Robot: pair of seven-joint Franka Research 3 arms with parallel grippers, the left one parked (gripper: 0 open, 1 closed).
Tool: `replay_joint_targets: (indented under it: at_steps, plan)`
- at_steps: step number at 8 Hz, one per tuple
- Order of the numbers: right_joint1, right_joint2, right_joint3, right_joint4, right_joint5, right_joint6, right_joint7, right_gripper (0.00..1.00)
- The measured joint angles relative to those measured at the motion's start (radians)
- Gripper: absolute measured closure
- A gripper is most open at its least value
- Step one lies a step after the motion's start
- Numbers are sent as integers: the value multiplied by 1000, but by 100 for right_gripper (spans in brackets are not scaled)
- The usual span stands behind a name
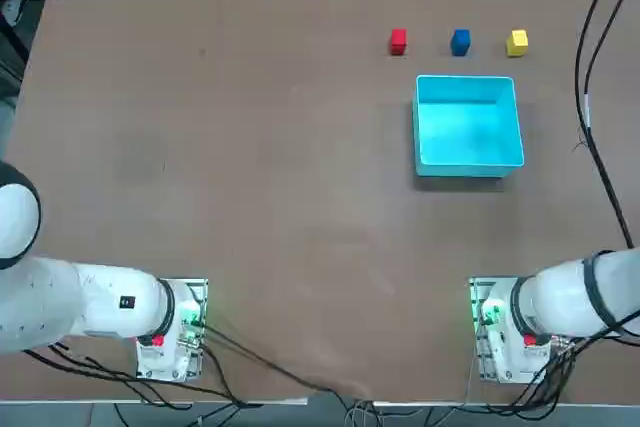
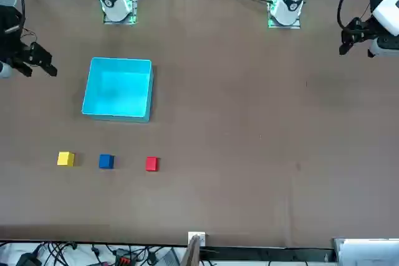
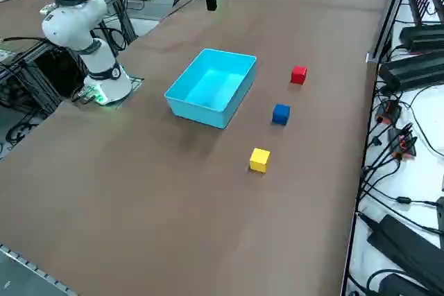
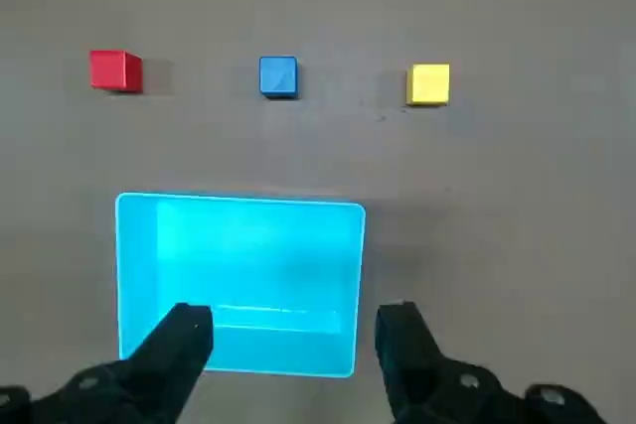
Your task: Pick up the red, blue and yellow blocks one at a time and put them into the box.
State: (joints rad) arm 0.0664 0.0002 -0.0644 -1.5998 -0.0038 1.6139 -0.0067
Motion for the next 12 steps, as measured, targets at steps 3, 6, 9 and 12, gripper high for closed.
replay_joint_targets:
  at_steps: [3, 6, 9, 12]
  plan:
    - [8, 0, 22, 7, -3, 2, -3, 0]
    - [72, 21, 30, 12, -3, 15, 1, 0]
    - [183, 147, 35, 10, -3, 183, 7, 0]
    - [259, 375, 36, 106, -3, 340, 90, 0]
